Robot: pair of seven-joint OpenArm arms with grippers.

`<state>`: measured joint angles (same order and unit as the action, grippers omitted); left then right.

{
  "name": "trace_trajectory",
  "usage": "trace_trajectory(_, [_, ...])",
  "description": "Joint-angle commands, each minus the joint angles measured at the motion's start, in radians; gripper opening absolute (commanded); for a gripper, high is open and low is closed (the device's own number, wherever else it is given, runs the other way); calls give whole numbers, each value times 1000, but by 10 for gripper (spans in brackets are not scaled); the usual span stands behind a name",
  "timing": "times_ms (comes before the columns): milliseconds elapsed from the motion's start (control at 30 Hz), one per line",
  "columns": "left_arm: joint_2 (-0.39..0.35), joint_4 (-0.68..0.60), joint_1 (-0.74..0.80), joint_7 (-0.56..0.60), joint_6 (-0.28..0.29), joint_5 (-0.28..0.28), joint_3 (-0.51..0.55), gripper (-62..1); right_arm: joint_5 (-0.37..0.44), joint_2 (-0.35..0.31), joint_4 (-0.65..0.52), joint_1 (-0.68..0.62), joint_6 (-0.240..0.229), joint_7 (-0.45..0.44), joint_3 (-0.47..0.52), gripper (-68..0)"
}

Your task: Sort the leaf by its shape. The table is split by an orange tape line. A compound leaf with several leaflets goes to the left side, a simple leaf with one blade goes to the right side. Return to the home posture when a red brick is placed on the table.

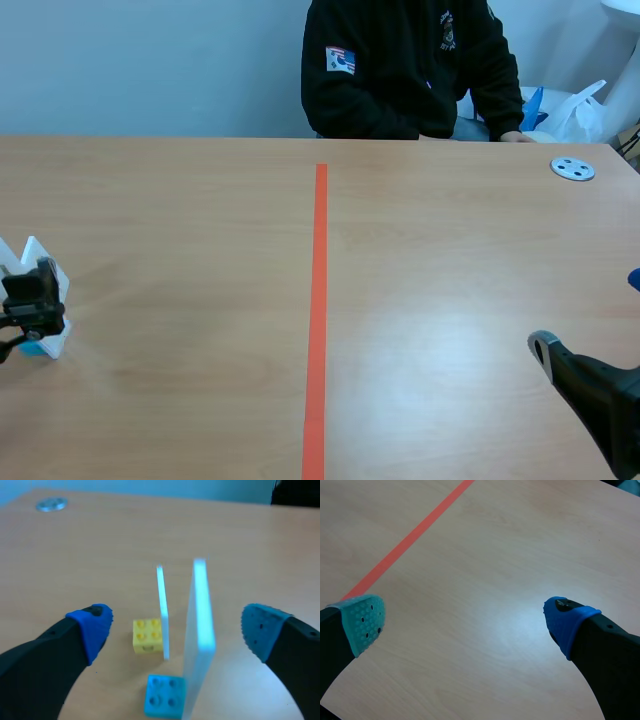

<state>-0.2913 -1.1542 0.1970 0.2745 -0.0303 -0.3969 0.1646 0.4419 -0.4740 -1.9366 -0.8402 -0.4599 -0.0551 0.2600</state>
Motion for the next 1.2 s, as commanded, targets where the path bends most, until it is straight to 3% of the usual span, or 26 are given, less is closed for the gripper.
trace_trajectory(0, [-19, -83, 11, 9, -1, -15, 24, -4, 8, -8, -18, 12, 3, -18, 6, 4])
trace_trajectory(67, [-32, -161, 38, -19, -1, -38, 40, 11, 8, -8, -18, 12, 3, -18, 6, 4])
trace_trajectory(300, [-72, -483, 178, -126, 34, -38, 94, 11, 8, -8, -18, 12, 3, -18, 8, 4])
trace_trajectory(433, [-78, -655, 291, -177, 87, -38, 103, 11, 8, -8, -18, 12, 3, -18, 24, 4])
trace_trajectory(567, [-78, -775, 399, -231, 191, -38, 102, 11, 8, -8, -18, 12, 3, -18, 49, 4])
trace_trajectory(867, [-78, -833, 591, -281, 490, -37, 94, 11, 8, -8, -18, 12, 2, -18, 67, 4])
trace_trajectory(933, [-78, -833, 607, -280, 515, -37, 85, 11, 8, -8, -18, 12, 2, -18, 67, 4])
trace_trajectory(1167, [-78, -822, 603, -292, 515, -37, 54, 10, 8, -8, -18, 12, 2, -18, 67, 4])
